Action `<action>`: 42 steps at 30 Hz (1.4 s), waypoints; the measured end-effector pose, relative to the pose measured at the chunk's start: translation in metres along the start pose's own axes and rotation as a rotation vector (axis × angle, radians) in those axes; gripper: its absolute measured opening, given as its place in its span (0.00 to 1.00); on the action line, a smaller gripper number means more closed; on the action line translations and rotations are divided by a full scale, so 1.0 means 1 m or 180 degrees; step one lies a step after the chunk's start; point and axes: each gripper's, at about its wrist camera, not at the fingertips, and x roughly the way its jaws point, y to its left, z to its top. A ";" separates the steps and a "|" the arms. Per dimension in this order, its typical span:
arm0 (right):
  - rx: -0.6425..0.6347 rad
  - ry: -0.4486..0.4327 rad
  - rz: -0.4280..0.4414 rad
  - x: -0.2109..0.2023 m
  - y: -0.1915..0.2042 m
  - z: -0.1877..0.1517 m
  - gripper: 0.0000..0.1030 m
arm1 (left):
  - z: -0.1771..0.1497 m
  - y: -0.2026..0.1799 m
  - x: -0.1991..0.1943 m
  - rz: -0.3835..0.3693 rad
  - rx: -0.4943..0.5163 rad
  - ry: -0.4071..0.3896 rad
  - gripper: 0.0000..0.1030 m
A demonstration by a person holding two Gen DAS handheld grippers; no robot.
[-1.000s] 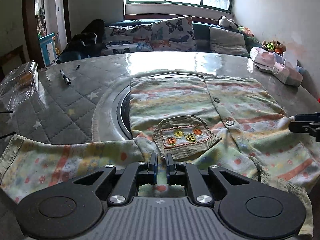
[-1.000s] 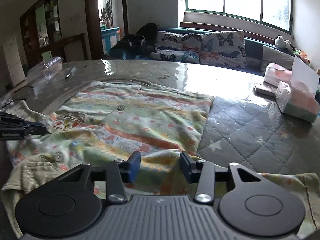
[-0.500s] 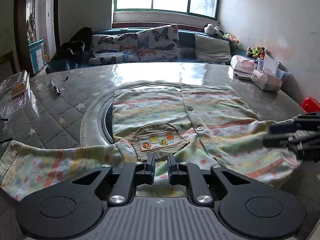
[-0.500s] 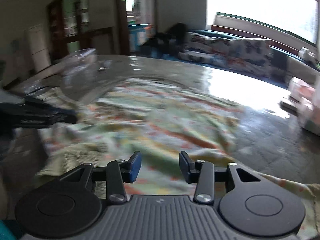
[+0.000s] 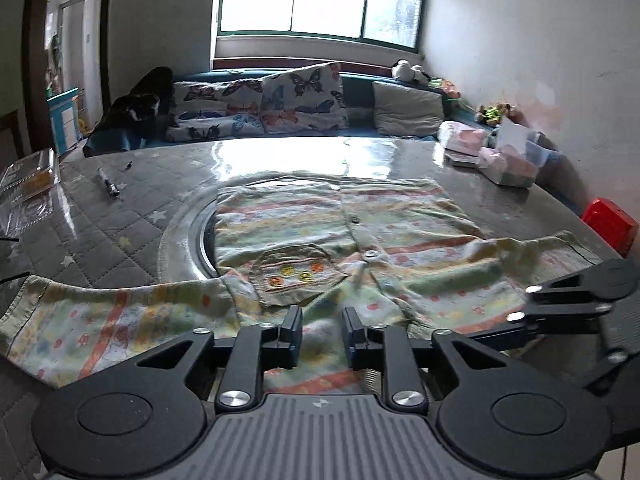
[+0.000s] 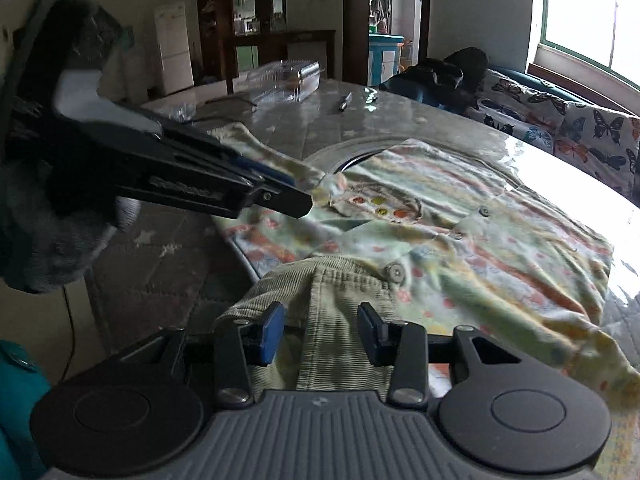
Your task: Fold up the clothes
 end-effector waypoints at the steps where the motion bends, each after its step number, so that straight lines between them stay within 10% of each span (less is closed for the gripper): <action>1: -0.0009 0.0023 -0.0036 0.002 0.001 -0.002 0.31 | -0.001 -0.003 -0.002 -0.0028 0.0036 -0.0010 0.24; 7: 0.0179 -0.0010 -0.0130 -0.004 -0.008 -0.005 0.04 | -0.009 -0.021 -0.010 -0.0237 0.0299 -0.0059 0.24; 27: 0.0899 -0.0301 -0.0057 -0.037 -0.056 -0.012 0.03 | -0.031 -0.058 0.035 -0.0572 0.1126 0.0358 0.19; 42: 0.1195 -0.0483 0.0026 -0.054 -0.069 -0.014 0.01 | -0.015 -0.036 0.035 -0.1228 0.0345 0.0383 0.06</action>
